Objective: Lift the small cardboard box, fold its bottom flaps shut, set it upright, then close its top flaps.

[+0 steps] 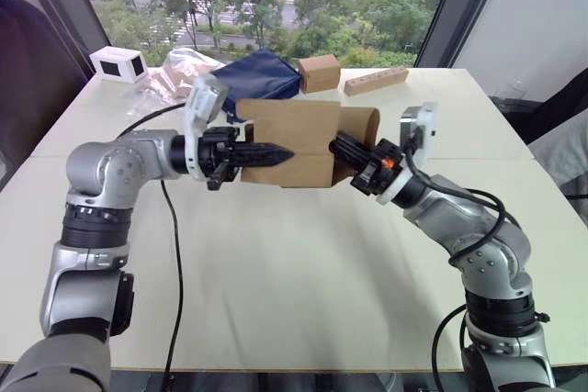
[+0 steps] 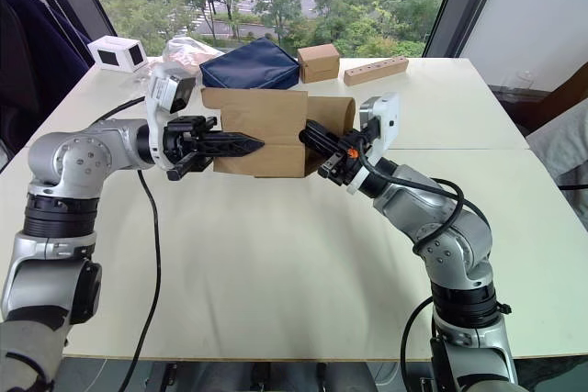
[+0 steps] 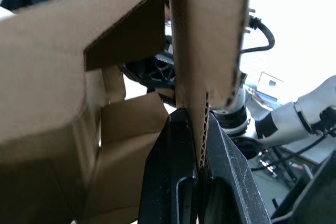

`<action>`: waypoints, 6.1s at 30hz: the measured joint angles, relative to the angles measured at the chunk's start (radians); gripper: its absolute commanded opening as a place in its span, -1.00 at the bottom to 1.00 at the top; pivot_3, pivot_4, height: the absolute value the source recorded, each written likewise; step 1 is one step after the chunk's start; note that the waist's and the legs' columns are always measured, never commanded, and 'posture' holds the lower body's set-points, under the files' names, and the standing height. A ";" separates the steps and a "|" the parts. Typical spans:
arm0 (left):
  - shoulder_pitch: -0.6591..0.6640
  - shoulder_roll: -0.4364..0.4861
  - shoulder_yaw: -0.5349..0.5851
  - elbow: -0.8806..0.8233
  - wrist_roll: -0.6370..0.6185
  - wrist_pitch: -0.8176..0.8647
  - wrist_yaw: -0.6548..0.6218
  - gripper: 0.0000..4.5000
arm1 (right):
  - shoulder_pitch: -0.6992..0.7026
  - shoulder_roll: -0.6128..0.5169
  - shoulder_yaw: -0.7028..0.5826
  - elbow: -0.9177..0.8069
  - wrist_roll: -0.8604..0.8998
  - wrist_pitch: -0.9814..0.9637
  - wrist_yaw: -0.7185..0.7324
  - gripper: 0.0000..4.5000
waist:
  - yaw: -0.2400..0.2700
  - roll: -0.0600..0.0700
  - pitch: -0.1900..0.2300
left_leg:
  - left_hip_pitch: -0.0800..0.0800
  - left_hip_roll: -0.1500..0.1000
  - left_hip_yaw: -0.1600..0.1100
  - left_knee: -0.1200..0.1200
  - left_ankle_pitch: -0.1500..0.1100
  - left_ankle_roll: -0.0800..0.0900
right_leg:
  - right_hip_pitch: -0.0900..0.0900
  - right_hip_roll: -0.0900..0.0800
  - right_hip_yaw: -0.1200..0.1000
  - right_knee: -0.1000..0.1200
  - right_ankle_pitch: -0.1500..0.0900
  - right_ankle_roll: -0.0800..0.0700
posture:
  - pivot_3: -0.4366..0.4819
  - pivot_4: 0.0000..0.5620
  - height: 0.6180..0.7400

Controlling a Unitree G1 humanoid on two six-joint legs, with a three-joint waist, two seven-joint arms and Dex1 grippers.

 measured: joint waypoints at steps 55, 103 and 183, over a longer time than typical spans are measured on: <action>0.020 0.031 -0.019 -0.019 0.003 -0.020 -0.029 -1.00 | 0.127 -0.200 -0.032 -0.122 0.066 0.126 0.167 -0.99 | 0.002 0.000 0.001 | -0.001 0.000 -0.001 0.001 0.000 0.001 | 0.000 0.001 0.000 -0.002 0.000 0.000 | -0.05 -0.47 1.00; -0.021 0.027 -0.016 0.021 -0.011 -0.039 -0.021 -1.00 | 0.084 -0.039 -0.153 0.059 0.289 0.122 0.163 -0.38 | 0.001 0.000 0.000 | -0.003 0.000 -0.001 0.002 -0.001 0.001 | -0.001 0.000 0.000 0.000 0.000 0.000 | -0.05 -0.47 1.00; -0.029 -0.031 0.016 0.030 -0.025 -0.043 0.034 -1.00 | 0.238 0.213 -0.120 0.041 0.588 0.016 -0.023 -0.99 | 0.000 0.000 0.000 | -0.003 0.000 -0.001 0.002 -0.001 0.001 | -0.002 0.000 0.000 0.001 0.000 0.000 | -0.05 -0.47 1.00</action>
